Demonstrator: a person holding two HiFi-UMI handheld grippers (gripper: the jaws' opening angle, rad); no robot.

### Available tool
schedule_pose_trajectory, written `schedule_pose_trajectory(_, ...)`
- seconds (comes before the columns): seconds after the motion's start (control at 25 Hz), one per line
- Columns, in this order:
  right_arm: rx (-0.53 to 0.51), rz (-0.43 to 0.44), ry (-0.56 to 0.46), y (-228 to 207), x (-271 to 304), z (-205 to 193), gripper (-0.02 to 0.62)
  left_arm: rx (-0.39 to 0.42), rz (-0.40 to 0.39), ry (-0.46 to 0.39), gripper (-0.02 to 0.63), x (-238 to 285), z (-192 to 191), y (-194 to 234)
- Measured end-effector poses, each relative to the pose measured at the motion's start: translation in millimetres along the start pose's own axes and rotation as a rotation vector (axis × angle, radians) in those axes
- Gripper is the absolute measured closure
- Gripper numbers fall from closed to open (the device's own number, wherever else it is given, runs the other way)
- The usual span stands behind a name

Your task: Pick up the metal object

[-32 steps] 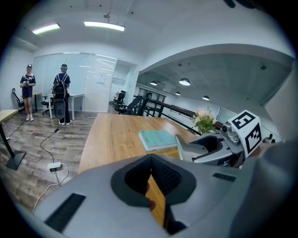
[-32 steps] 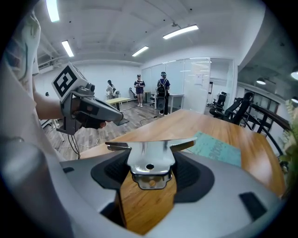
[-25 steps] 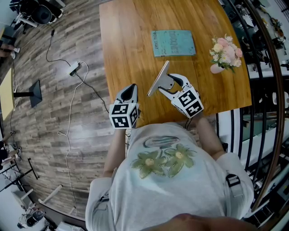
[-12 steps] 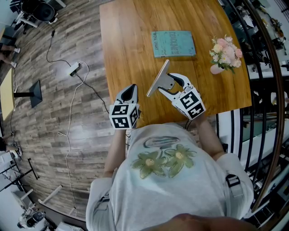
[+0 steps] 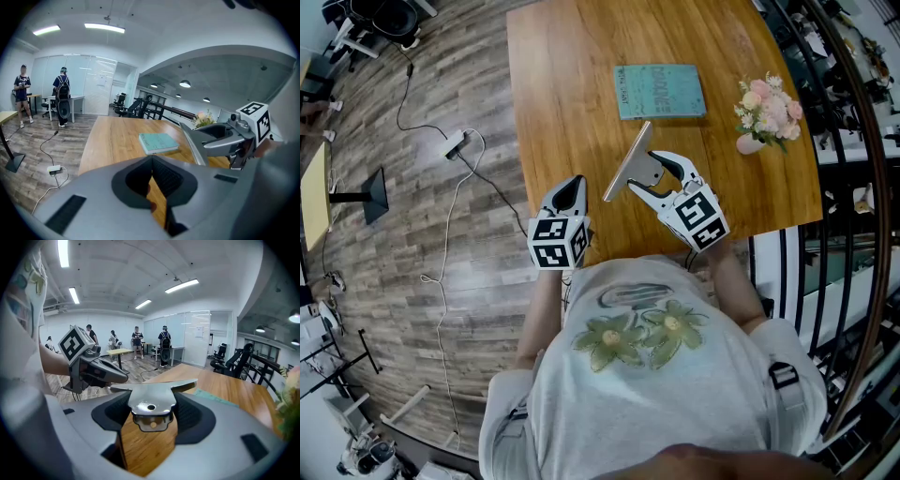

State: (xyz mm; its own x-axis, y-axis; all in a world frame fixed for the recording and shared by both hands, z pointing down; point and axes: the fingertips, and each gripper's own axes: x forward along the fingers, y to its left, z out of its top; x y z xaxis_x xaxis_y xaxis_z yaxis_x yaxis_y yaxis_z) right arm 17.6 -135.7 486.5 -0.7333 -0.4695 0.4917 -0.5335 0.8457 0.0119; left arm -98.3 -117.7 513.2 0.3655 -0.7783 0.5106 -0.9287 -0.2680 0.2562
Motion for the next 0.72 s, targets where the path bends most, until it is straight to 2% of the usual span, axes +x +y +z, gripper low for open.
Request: schedule_pose_trajectory(0.72,-0.007,-0.027,-0.078,-2,-10,23,0.307,0.004,-0.001,0.002,0.591,0,-1,1)
